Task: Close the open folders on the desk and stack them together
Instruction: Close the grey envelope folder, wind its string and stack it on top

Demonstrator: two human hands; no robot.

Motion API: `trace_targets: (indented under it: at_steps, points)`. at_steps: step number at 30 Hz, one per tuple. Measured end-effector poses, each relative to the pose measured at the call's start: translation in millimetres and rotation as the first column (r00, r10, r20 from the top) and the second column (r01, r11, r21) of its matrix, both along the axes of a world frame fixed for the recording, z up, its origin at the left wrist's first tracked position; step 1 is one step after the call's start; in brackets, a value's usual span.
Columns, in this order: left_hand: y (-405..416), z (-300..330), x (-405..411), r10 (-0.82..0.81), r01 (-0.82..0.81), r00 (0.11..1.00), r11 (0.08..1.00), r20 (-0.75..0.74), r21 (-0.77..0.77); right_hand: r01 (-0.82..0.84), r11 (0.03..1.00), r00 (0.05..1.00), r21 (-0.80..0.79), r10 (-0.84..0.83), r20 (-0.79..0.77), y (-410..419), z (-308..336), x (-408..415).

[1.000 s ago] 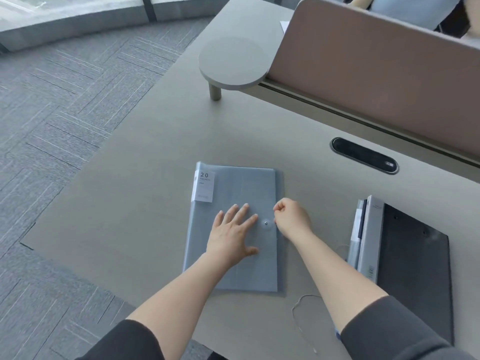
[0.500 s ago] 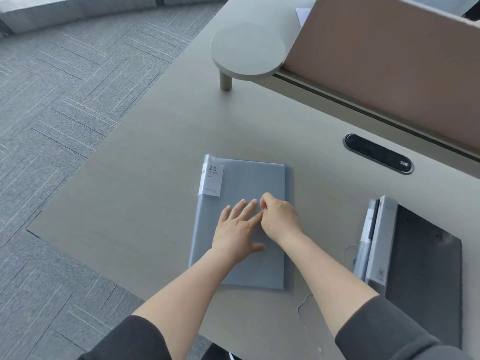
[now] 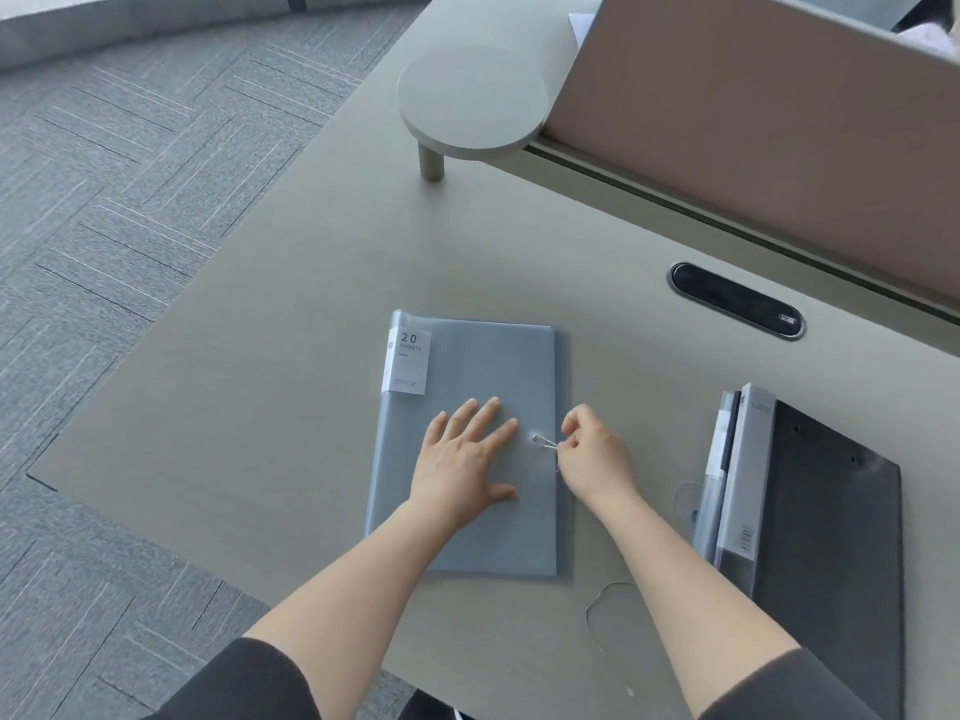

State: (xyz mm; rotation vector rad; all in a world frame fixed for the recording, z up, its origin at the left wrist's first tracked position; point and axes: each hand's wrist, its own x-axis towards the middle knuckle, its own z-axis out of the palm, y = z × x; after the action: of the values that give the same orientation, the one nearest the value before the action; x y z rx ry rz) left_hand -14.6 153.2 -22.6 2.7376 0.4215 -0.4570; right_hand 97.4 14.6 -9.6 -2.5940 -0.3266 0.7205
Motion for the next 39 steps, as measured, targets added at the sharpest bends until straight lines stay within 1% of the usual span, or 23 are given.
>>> trace_targets:
  at_steps: [6,11,15,18,20,22,24,25,26,28,30,32,35,37,39]
  points:
    - [0.2,-0.1,0.0,-0.001,0.001,1.0,1.0,-0.004,-0.012,0.036,0.999,0.999,0.007,-0.036,0.009,17.0,-1.0,30.1]
    - [0.6,-1.0,-0.8,0.001,-0.001,1.0,1.0,-0.005,-0.013,0.031,0.997,1.0,0.077,-0.031,-0.005,35.2,-1.2,35.9]
    - [0.7,-2.1,-0.8,-0.001,0.0,1.0,1.0,-0.018,-0.01,0.031,0.993,0.999,0.118,-0.027,-0.033,30.2,-2.5,32.0]
    - [1.6,0.3,-0.7,0.0,0.0,1.0,1.0,-0.017,-0.003,0.132,0.982,0.991,0.136,-0.13,-0.026,13.6,2.0,28.9]
    - [5.3,2.6,-4.7,0.064,-0.064,0.998,0.998,0.009,0.002,0.213,0.972,0.977,0.102,-0.212,-0.021,0.1,2.8,25.3]
    - [13.7,5.0,-13.0,0.204,-0.206,0.976,0.979,0.07,0.009,0.246,0.967,0.969,0.068,-0.245,-0.017,-13.5,1.8,17.4]
    - [25.8,8.6,-23.4,0.379,-0.384,0.914,0.923,0.146,0.007,0.253,0.965,0.967,0.061,-0.252,-0.034,-23.0,2.0,5.7]
    - [31.8,11.5,-28.2,0.467,-0.472,0.87,0.882,0.159,-0.006,0.258,0.964,0.966,0.06,-0.255,-0.052,-26.3,2.3,-0.2]
    - [37.0,14.6,-31.6,0.555,-0.556,0.82,0.831,0.14,-0.036,0.264,0.962,0.963,0.063,-0.259,-0.077,-28.4,1.9,-5.3]
    - [45.0,18.7,-35.0,0.708,-0.696,0.704,0.703,0.055,-0.143,0.309,0.948,0.943,0.071,-0.296,-0.151,-29.0,-1.9,-13.0]
    - [50.3,18.6,-35.7,0.799,-0.775,0.601,0.578,-0.018,-0.255,0.344,0.935,0.924,0.089,-0.32,-0.208,-26.5,-4.1,-18.6]
    - [56.0,14.9,-34.9,0.849,-0.816,0.524,0.477,-0.071,-0.327,0.371,0.923,0.908,0.102,-0.337,-0.247,-22.2,-5.0,-20.4]
    - [64.7,13.3,-33.8,0.872,-0.845,0.455,0.359,-0.181,-0.396,0.427,0.9,0.873,0.09,-0.384,-0.299,-23.0,-15.4,-17.5]
    - [69.0,12.6,-34.9,0.863,-0.829,0.441,0.289,-0.245,-0.478,0.46,0.884,0.85,0.088,-0.409,-0.333,-27.1,-26.2,-14.3]
    - [71.7,10.1,-37.1,0.847,-0.81,0.45,0.255,-0.282,-0.527,0.479,0.875,0.83,0.076,-0.423,-0.363,-30.6,-31.1,-12.3]
